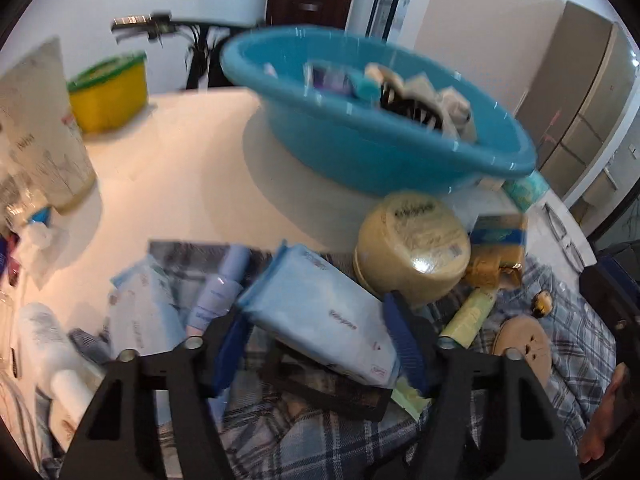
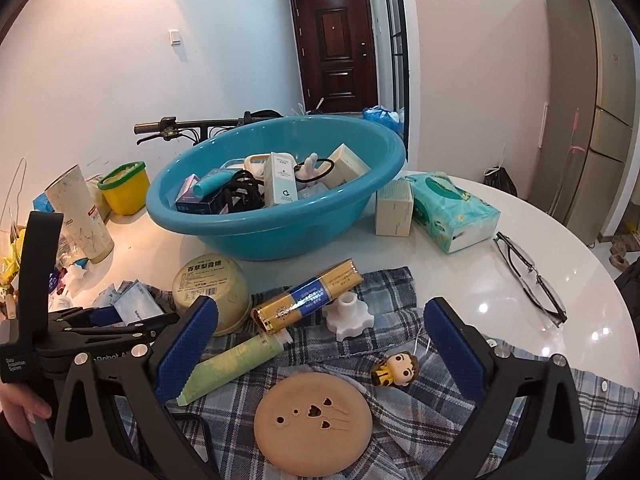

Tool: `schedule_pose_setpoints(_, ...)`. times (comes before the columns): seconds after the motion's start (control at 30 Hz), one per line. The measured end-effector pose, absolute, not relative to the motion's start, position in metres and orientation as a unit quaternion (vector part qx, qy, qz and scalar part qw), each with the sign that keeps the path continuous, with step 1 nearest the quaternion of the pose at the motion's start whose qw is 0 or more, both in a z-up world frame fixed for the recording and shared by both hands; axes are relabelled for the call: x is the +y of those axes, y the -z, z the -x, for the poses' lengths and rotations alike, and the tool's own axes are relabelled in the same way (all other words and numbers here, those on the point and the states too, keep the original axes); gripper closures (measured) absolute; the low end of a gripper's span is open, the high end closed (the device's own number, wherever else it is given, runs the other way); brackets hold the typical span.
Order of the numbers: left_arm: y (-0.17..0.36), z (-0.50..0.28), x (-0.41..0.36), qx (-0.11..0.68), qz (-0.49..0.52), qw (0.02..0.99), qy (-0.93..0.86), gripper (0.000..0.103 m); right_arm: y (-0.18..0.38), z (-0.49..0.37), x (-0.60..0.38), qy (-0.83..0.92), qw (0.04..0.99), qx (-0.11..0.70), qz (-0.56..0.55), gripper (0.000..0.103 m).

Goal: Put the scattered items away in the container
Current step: 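Grasp the blue wet-wipe pack with the left gripper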

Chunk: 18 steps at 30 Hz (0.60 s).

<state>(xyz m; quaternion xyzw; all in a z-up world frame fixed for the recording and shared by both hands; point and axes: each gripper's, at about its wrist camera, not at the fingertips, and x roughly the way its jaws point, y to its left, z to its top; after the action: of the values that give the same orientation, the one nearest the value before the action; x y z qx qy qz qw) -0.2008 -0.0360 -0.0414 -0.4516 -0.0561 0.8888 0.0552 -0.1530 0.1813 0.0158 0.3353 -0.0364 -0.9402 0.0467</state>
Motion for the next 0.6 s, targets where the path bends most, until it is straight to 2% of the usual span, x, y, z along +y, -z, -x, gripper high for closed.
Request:
schedule_pose_setpoints(0.07, 0.032, 0.196, -0.040, -0.059, 0.439, 0.059, -0.895, 0.059, -0.016, 0.152, 0.179, 0.940, 0.047, -0.033, -0.335, 0.001)
schedule_pose_setpoints(0.13, 0.022, 0.192, -0.044, -0.066, 0.432, 0.072, -0.897, 0.065, -0.015, 0.152, 0.178, 0.941, 0.046, -0.031, -0.334, 0.001)
schedule_pose_setpoints(0.3, 0.021, 0.190, -0.047, -0.069, 0.434, 0.083, -0.895, 0.066, -0.013, 0.153, 0.178, 0.940, 0.045, -0.030, -0.337, 0.001)
schedule_pose_setpoints(0.47, 0.010, 0.180, -0.044, -0.077, 0.406, 0.106, -0.904, 0.075, -0.013, 0.154, 0.179, 0.940, 0.043, -0.031, -0.338, 0.001)
schedule_pose_setpoints(0.6, 0.008, 0.174, -0.026, -0.061, 0.401, 0.140, -0.903, 0.076, -0.014, 0.153, 0.180, 0.940, 0.043, -0.033, -0.336, 0.001)
